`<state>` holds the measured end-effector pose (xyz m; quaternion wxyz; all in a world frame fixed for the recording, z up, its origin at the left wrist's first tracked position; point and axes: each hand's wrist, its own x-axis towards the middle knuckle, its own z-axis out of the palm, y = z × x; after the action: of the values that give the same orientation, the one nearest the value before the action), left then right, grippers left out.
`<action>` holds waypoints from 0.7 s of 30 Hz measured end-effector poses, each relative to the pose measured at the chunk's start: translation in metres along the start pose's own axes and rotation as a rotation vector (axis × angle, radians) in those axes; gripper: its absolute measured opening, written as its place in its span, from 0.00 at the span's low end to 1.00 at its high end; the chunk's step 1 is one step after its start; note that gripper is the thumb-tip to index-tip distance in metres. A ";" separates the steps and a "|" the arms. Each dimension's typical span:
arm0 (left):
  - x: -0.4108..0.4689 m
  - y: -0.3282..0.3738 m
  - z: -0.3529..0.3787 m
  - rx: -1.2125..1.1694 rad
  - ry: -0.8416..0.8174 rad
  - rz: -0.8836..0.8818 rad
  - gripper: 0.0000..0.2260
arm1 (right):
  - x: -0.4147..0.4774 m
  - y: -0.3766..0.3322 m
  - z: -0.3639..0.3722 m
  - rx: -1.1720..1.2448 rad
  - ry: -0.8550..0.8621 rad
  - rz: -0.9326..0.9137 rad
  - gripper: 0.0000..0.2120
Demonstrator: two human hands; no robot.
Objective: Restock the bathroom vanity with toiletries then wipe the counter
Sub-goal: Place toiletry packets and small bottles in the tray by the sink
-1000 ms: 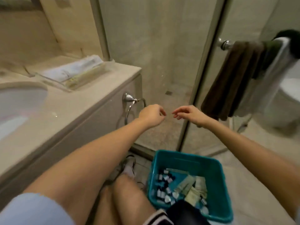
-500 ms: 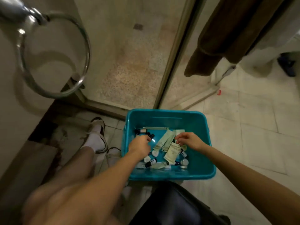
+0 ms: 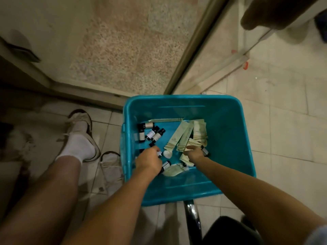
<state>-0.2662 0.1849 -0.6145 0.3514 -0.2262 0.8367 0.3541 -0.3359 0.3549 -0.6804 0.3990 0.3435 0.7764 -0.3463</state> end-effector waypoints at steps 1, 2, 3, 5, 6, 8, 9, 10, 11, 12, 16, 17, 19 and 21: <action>0.004 -0.002 0.003 0.024 -0.005 -0.002 0.18 | 0.003 0.000 0.002 0.048 0.000 0.008 0.21; 0.007 -0.004 0.006 0.045 -0.013 -0.003 0.18 | 0.007 -0.001 0.005 0.098 -0.007 0.016 0.22; 0.010 -0.005 0.007 0.060 -0.021 -0.006 0.18 | 0.012 -0.002 0.007 0.131 -0.012 0.019 0.22; 0.016 -0.008 0.006 0.073 -0.028 -0.017 0.18 | 0.021 0.000 0.014 0.145 -0.013 0.011 0.23; 0.019 -0.010 0.004 0.074 -0.030 -0.021 0.17 | 0.025 -0.001 0.018 0.146 -0.024 0.002 0.23; 0.025 -0.012 -0.001 0.046 -0.031 -0.028 0.17 | 0.031 -0.002 0.027 0.177 -0.056 0.009 0.24; 0.028 -0.013 -0.003 0.015 -0.025 -0.030 0.17 | 0.035 -0.003 0.032 0.207 -0.069 0.020 0.24; 0.030 -0.015 -0.004 -0.016 -0.016 -0.033 0.17 | 0.039 -0.004 0.037 0.231 -0.084 0.027 0.24; 0.032 -0.015 -0.004 -0.038 -0.008 -0.039 0.17 | 0.041 -0.007 0.041 0.242 -0.088 0.035 0.23; 0.033 -0.016 -0.004 -0.054 -0.004 -0.045 0.17 | 0.044 -0.009 0.045 0.265 -0.080 0.039 0.21; 0.038 -0.016 0.001 -0.118 -0.027 -0.076 0.19 | 0.049 -0.009 0.050 0.437 0.052 0.015 0.08; 0.040 -0.015 0.002 -0.146 -0.033 -0.089 0.19 | 0.047 -0.008 0.049 0.473 0.070 -0.007 0.05; 0.043 -0.014 0.003 -0.230 -0.048 -0.123 0.17 | 0.041 -0.005 0.049 0.521 0.060 -0.028 0.03; 0.046 -0.012 0.001 -0.332 -0.057 -0.167 0.18 | 0.029 -0.007 0.054 0.634 0.045 0.049 0.05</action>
<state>-0.2882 0.1722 -0.6544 0.3608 -0.3397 0.7348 0.4632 -0.3341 0.3152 -0.7271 0.2631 0.4767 0.6301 -0.5536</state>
